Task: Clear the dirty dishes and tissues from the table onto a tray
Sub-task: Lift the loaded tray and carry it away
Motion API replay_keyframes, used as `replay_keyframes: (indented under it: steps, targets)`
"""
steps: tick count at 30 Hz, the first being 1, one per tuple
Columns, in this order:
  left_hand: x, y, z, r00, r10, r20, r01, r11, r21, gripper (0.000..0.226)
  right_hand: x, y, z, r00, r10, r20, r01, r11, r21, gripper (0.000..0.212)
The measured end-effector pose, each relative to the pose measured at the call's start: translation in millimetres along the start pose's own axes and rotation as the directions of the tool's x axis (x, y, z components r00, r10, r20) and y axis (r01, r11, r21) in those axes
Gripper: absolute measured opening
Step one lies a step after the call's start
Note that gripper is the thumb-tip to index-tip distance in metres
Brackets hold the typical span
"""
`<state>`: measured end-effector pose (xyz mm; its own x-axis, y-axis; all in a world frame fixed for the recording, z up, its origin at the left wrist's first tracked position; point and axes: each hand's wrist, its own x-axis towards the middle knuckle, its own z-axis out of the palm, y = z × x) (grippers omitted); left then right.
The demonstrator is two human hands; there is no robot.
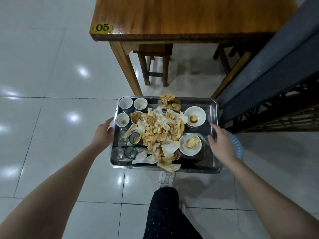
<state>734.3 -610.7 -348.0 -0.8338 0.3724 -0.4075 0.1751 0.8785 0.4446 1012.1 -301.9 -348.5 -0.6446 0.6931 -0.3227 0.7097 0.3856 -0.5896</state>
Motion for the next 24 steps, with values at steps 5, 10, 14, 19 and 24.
replay_keyframes:
  steps: [5, 10, 14, 19, 24]
  targets:
    - [39.4, -37.0, 28.3, 1.000, -0.015, -0.014, 0.015, 0.999, 0.028, 0.049, 27.6, 39.7, 23.1, 0.997, 0.065, -0.051, -0.068, 0.997, -0.046, 0.057]
    - [59.4, -66.2, 56.3, 1.000, -0.020, 0.024, 0.021, 0.999, -0.032, 0.056, 47.3, 77.6, 36.5, 0.990, 0.121, -0.075, -0.127, 0.988, -0.085, 0.070]
    - [62.4, -73.7, 69.6, 0.999, 0.015, 0.050, -0.012, 0.998, -0.053, 0.068, 58.4, 95.0, 48.7, 0.995, 0.102, -0.022, -0.103, 0.995, -0.010, 0.077]
    - [64.5, -75.2, 83.7, 0.998, 0.063, -0.019, -0.065, 0.988, -0.142, 0.082, 63.5, 106.3, 61.5, 0.991, 0.061, -0.116, -0.053, 0.996, 0.069, 0.074]
    - [58.2, -73.9, 97.4, 0.995, 0.061, -0.073, -0.083, 0.930, -0.359, 0.098, 67.5, 113.0, 71.5, 0.977, 0.037, -0.210, 0.008, 0.978, 0.210, 0.066]
